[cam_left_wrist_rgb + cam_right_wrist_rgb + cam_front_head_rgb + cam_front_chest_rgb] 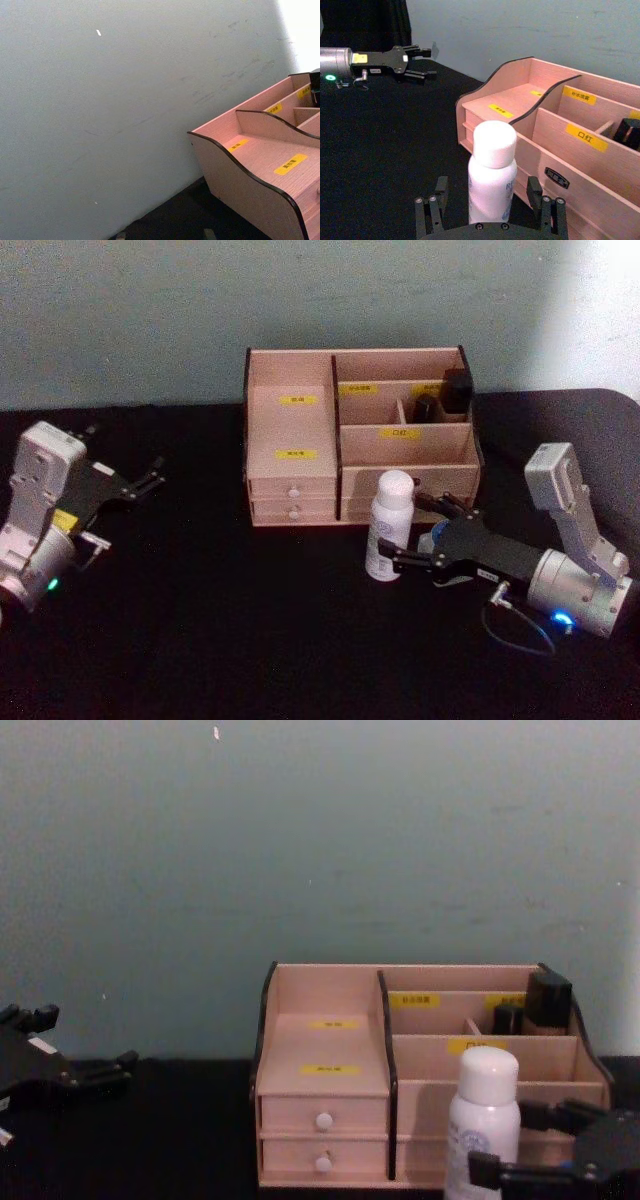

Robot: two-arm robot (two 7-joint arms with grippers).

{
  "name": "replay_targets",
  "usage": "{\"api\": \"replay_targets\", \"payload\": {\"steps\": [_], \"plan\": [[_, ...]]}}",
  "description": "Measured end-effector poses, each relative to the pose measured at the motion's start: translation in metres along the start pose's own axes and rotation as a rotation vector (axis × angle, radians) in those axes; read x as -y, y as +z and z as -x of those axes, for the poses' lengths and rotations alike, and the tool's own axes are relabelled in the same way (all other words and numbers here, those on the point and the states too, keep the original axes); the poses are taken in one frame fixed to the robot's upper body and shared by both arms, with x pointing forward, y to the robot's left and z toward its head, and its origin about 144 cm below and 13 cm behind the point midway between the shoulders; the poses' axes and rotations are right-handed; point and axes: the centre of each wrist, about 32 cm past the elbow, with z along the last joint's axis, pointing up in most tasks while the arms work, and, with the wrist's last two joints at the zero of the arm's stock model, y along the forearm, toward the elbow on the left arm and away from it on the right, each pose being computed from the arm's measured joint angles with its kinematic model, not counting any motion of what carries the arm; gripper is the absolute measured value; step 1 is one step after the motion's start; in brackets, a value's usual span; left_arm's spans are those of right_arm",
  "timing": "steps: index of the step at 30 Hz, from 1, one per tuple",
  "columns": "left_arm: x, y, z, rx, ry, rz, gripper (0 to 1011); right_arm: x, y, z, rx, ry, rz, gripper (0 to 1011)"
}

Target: Pick up the facial cleanser and watermelon frost from the table and place them into the tiered storage box.

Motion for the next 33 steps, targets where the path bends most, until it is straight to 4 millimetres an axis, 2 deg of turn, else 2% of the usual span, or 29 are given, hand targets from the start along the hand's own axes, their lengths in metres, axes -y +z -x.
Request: {"api": "replay_targets", "payload": {"steps": [13,27,31,33], "plan": [[0.000,0.000,0.000,0.000,0.000,0.000,1001,-0.014,-0.003,-0.005,-0.022,0.021,0.015,1003],[0.000,0.000,0.000,0.000,0.000,0.000,1001,-0.014,-0.003,-0.005,-0.022,0.023,0.015,1003],[0.000,0.000,0.000,0.000,0.000,0.000,1001,-0.014,-0.003,-0.005,-0.022,0.022,0.014,959],[0.000,0.000,0.000,0.000,0.000,0.000,1001,-0.014,-0.003,-0.005,-0.022,0.022,0.014,901]]}}
